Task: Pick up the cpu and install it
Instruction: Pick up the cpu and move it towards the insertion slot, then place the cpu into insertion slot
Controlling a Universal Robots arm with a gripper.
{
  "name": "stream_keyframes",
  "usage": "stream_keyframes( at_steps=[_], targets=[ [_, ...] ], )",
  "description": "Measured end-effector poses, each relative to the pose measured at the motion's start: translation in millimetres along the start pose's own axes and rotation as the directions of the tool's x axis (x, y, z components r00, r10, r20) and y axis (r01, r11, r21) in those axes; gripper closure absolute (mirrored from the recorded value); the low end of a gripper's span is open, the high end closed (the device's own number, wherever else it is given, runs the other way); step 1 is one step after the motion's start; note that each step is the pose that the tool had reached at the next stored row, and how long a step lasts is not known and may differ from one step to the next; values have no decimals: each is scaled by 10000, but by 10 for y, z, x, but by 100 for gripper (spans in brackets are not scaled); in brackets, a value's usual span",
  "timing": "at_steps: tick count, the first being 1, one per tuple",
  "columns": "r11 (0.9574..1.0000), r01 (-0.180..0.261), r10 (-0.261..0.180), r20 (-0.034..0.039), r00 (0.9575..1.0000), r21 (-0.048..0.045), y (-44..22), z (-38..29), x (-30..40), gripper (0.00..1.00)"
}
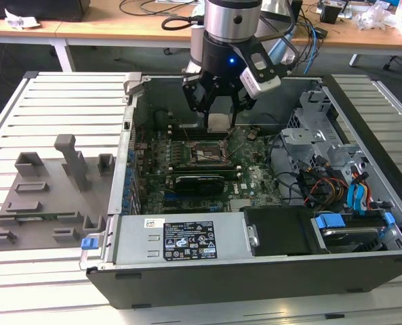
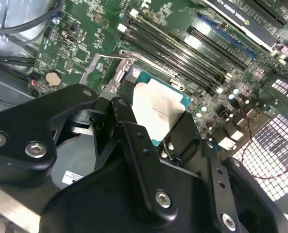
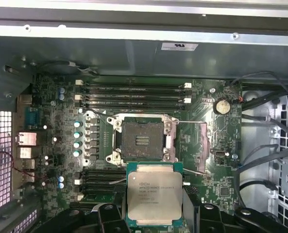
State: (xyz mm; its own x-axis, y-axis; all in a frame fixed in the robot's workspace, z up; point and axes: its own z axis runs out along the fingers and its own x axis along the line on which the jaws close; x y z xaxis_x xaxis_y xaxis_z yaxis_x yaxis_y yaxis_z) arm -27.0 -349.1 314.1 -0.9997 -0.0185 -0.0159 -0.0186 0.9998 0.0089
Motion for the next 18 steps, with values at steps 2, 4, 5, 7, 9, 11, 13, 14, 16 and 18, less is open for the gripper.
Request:
stream_keyframes(
  at_steps=[2,4,5,7,9,11,13,14,16,18],
  targets=[
    [10000,1,-1,-2,10000,4,0,1,0,45],
    [10000,1,-1,0,10000,1,0,3,0,45],
    [10000,1,-1,0,10000,1,0,4,0,45],
    [10000,1,-1,0,10000,1,0,5,0,45],
    [10000,1,-1,0,10000,1,0,6,0,45],
    [10000,1,-1,0,10000,1,0,7,0,45],
    [10000,1,-1,0,10000,0,0,8,0,45],
    [10000,1,-1,0,10000,0,0,9,0,45],
    [10000,-7,7,0,10000,0,0,10,0,45],
    [10000,-69,69,1,10000,1,0,10,0,45]
  ],
)
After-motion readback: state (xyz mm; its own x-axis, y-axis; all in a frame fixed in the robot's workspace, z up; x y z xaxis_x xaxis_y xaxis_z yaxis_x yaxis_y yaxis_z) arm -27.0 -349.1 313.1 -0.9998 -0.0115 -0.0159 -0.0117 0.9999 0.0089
